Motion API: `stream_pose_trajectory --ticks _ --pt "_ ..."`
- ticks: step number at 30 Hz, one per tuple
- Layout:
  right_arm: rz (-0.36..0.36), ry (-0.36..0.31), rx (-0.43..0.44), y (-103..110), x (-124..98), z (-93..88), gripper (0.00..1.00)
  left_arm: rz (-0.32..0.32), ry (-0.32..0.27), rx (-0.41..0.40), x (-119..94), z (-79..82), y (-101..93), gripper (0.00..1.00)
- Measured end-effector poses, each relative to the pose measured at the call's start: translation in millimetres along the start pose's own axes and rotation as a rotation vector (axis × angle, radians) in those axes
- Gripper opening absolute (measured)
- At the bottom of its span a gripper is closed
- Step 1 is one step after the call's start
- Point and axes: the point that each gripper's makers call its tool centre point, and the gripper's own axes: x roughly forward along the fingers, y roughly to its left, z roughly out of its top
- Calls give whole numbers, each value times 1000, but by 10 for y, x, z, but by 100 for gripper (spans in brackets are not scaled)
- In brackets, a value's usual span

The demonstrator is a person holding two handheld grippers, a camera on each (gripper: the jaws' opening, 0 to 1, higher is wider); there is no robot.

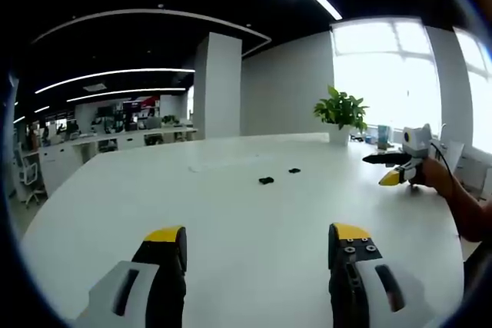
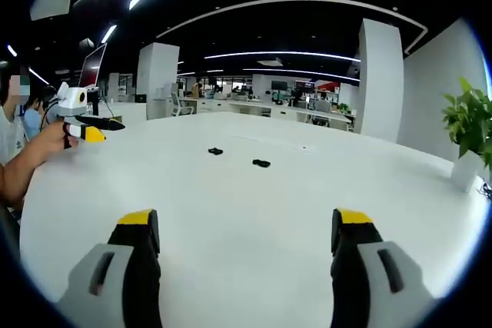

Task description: Snap the two parts of the plastic buckle together until the buckle closes and remains connected.

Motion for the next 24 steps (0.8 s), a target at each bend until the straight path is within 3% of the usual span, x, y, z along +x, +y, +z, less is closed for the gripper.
stream_pose_trajectory --ticks 8,21,24 --pt "4 -12 6 48 -25 25 94 -9 2 -12 -39 -15 -85 73" --pt "18 -25 20 80 -34 48 100 -13 -1 -14 -62 -40 -170 81" --pt "19 -21 19 76 -33 42 100 -10 -11 -15 -69 -29 -194 87"
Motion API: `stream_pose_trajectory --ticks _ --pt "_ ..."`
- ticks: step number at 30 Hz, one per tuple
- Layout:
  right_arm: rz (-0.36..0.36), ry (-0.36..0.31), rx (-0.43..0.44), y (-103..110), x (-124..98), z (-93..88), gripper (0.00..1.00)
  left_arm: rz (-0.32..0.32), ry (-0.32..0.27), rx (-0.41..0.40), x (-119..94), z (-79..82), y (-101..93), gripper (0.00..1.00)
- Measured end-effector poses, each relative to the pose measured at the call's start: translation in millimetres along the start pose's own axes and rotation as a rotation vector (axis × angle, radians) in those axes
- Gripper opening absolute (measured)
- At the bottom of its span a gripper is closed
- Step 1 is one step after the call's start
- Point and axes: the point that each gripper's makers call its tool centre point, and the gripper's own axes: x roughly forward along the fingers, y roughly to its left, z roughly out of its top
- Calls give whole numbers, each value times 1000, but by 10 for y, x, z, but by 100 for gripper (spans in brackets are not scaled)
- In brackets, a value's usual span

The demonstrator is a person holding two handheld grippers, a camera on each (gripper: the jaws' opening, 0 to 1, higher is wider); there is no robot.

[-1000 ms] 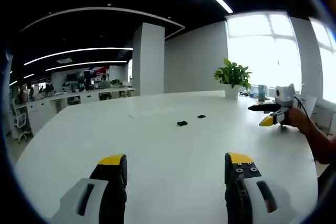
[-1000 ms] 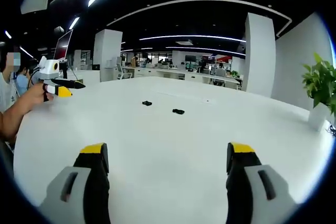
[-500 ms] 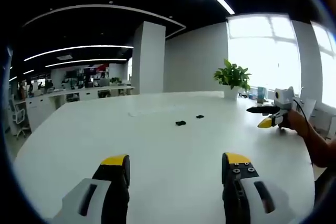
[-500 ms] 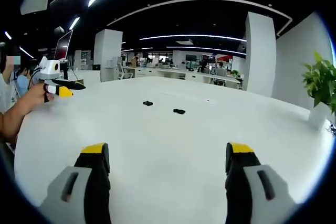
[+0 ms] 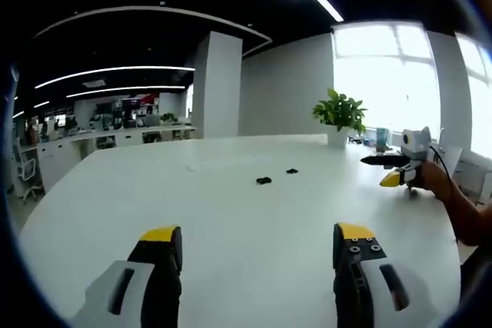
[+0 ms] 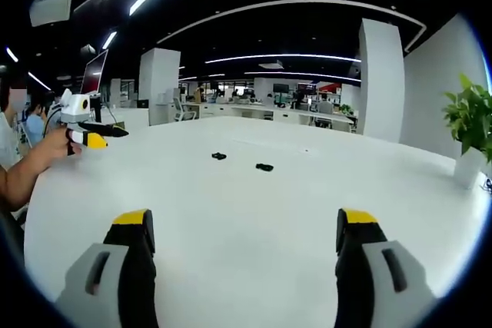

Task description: Snap the two parts of the plastic buckle together until the buckle closes and remains connected.

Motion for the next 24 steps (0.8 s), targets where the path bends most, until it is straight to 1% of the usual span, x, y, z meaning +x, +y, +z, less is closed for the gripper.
stream_pose_trajectory --ticks 1,4,6,11,14,18,20,24 --pt "-1 0 1 -2 -1 1 100 4 -11 2 -5 17 -2 91" --pt "5 4 1 11 5 -12 100 -13 -37 -19 -21 60 -45 97" --pt "7 4 -1 16 7 -10 100 -21 -38 -26 -20 57 -69 99" --pt "7 4 0 24 6 -15 100 -49 -34 -19 -23 29 -185 99" --pt "6 3 1 10 11 -15 100 -48 -23 -19 -31 -4 -213 99" --pt "4 7 1 -1 16 -20 100 -45 -14 -17 -36 -29 -232 99" --pt "2 8 1 -7 16 -23 100 -46 -13 -16 -20 -17 -190 99" --pt "4 9 4 -3 20 -25 100 -51 -11 -17 -28 -29 -218 98"
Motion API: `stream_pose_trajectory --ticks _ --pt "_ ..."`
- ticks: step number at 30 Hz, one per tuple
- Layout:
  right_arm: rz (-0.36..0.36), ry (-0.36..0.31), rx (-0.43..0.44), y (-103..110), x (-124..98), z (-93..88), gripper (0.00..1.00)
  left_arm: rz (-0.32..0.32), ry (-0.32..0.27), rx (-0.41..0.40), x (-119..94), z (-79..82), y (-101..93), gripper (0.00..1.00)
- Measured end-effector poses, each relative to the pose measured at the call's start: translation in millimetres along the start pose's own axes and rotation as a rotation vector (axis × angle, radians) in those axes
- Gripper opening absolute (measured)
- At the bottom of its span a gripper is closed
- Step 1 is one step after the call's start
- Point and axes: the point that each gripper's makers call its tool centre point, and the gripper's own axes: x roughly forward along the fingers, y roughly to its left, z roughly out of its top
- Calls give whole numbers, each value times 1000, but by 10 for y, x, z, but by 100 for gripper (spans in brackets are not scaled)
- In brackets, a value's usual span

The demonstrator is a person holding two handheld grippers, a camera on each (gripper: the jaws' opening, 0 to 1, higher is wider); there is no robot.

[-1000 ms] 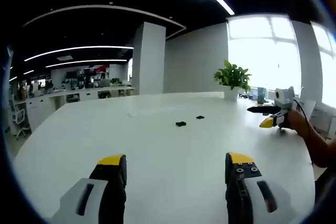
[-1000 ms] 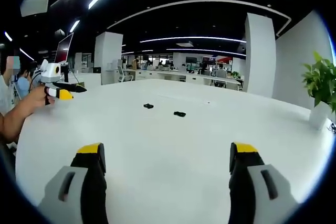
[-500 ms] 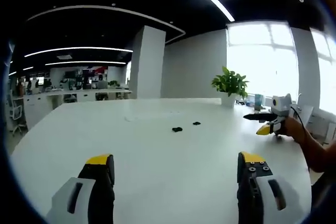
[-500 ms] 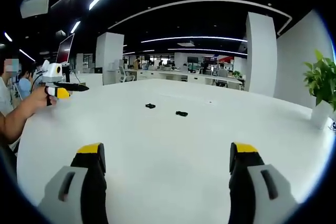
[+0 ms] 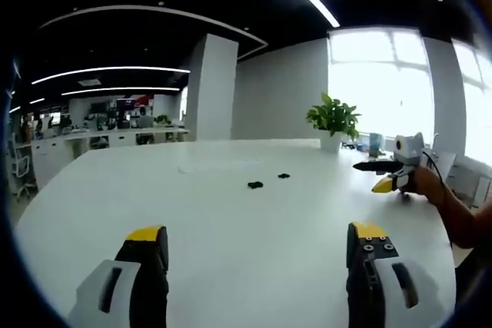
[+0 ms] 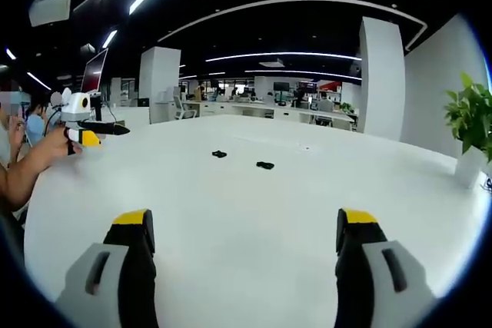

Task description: Snap the two parts of the plastic buckle together until the buckle closes and remains connected.

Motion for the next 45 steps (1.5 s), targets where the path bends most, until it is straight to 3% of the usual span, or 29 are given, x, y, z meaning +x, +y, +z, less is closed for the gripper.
stream_pose_trajectory --ticks 18,33,45 --pt "-2 17 7 13 44 17 100 -22 27 -20 103 -3 -2 95" --pt "2 43 0 -75 182 95 100 -27 42 9 370 264 239 93" --pt "-9 64 -9 -149 206 116 99 -20 56 8 360 299 331 92"
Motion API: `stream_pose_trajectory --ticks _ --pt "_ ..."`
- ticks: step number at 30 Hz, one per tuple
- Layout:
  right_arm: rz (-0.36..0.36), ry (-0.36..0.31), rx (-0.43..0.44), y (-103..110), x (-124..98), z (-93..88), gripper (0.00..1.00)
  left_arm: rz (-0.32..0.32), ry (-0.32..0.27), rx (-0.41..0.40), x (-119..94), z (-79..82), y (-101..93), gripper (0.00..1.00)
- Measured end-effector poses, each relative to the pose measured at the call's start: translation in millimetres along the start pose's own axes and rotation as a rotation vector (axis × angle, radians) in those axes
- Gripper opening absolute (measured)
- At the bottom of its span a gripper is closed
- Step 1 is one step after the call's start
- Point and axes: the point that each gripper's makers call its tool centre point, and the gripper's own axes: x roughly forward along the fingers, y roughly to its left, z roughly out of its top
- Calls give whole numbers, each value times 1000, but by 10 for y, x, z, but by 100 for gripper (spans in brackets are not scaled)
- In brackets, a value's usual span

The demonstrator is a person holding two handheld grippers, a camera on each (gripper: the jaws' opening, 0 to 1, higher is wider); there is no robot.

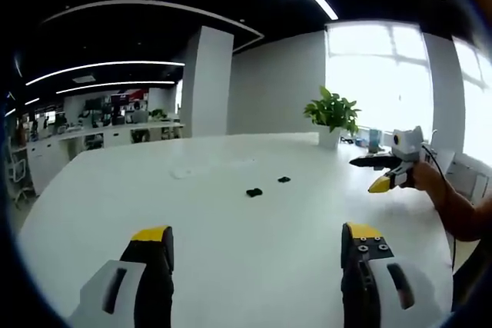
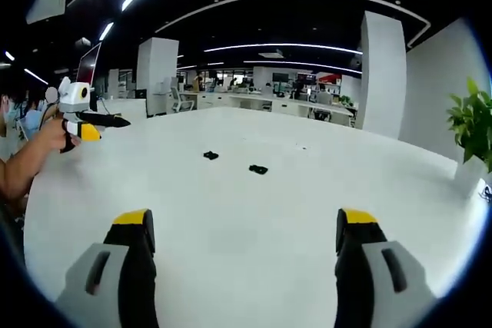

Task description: Snap the two parts of the plastic buckle together until the buckle closes and remains connected.

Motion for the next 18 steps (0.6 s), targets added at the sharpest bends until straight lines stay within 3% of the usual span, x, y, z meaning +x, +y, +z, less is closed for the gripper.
stream_pose_trajectory --ticks 18 --pt "13 16 -9 6 98 39 99 2 15 15 91 -3 -8 89"
